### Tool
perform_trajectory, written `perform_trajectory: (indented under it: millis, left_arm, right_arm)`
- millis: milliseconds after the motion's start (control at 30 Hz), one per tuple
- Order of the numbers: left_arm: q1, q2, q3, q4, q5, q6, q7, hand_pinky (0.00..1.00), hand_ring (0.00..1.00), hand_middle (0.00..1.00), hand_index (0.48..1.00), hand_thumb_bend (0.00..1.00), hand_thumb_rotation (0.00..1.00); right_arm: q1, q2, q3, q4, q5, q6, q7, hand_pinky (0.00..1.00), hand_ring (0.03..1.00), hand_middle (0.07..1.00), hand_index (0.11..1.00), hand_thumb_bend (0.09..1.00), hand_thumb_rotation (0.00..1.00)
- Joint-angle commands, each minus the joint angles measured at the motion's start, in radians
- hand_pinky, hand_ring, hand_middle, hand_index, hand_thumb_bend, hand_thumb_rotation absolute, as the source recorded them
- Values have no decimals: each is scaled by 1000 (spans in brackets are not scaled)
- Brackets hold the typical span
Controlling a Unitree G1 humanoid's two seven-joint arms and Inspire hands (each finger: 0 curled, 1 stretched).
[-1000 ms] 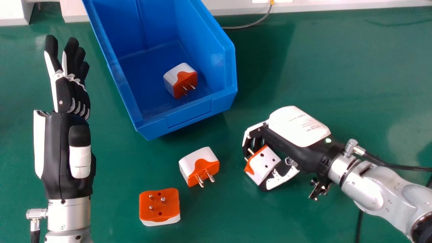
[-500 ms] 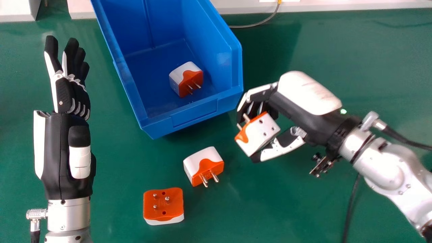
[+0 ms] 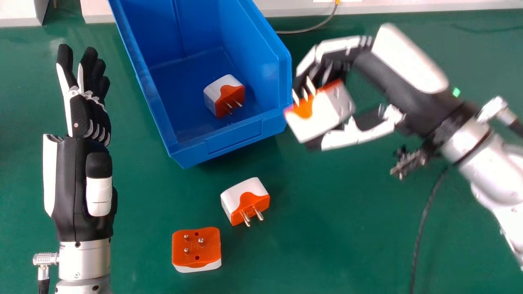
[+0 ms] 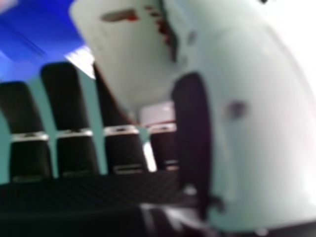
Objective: Pick all objects and put in blue box
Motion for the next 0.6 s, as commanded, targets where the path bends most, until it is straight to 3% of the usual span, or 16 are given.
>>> perform_trajectory:
  millis: [0,133,233,400,567]
  left_arm:
    - [-17,6,1,6,2,-9,3,1000,1000,1000,1000,975,1000]
    - [-28,4,-3,17,4,-10,2,1000,1000,1000,1000,968,1000]
    - [-33,6,-4,27,-4,-12,-4,1000,1000,1000,1000,964,1000]
    - [-37,6,-9,32,-20,-15,-18,1000,1000,1000,1000,963,1000]
    - [-40,2,-15,32,-33,-12,-28,1000,1000,1000,1000,966,1000]
  right_arm:
    - [-68,32,-22,-17,29,-5,-8,351,376,496,539,512,0]
    - [-156,99,-16,18,-3,15,-34,343,373,497,540,511,0]
    - [-220,139,-8,58,-45,25,-61,340,373,498,539,511,0]
    - [-385,199,30,213,-191,29,-179,337,377,498,535,512,0]
    - [-550,258,67,417,-238,15,-236,336,376,497,536,512,0]
